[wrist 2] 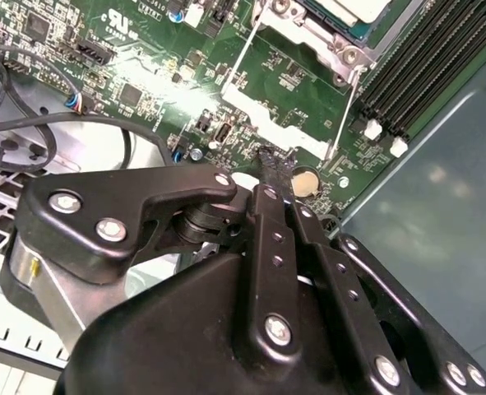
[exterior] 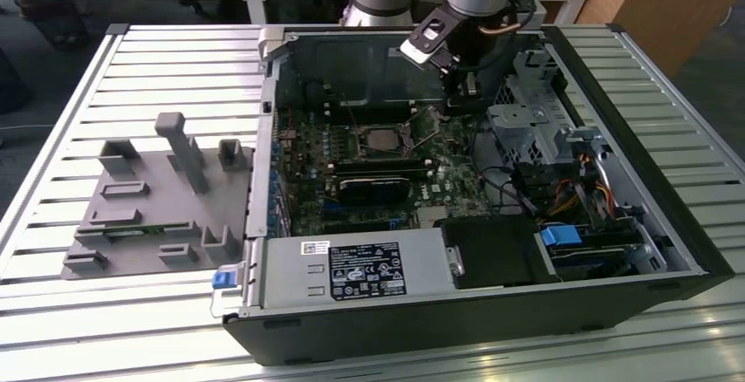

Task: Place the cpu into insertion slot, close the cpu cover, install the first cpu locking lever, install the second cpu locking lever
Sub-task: 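Close the cpu cover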

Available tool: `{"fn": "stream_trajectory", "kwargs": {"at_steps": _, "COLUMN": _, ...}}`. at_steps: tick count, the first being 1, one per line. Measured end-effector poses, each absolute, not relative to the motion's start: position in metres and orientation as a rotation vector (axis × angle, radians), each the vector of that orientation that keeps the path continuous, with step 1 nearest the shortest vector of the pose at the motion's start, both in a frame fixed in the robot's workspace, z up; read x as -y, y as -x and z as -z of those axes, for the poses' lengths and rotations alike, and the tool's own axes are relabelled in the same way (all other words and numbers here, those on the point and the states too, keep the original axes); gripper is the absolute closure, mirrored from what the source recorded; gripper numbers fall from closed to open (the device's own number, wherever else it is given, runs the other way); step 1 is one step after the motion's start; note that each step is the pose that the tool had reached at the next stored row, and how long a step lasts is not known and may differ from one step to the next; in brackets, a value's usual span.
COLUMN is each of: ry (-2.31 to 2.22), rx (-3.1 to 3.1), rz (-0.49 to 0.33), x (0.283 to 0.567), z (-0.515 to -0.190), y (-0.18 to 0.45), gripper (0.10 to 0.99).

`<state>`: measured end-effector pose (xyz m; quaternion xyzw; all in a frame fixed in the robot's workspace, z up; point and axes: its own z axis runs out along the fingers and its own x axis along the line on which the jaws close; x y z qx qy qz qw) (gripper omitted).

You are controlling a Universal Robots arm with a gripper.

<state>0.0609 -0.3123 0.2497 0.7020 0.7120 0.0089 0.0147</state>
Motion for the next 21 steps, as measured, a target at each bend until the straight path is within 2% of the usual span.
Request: {"fn": "stream_trajectory", "kwargs": {"at_steps": 21, "ry": -2.185, "rx": -2.216, "rz": -0.028, "x": 0.312, "z": -0.246, "y": -0.033, "gripper": 0.965}}
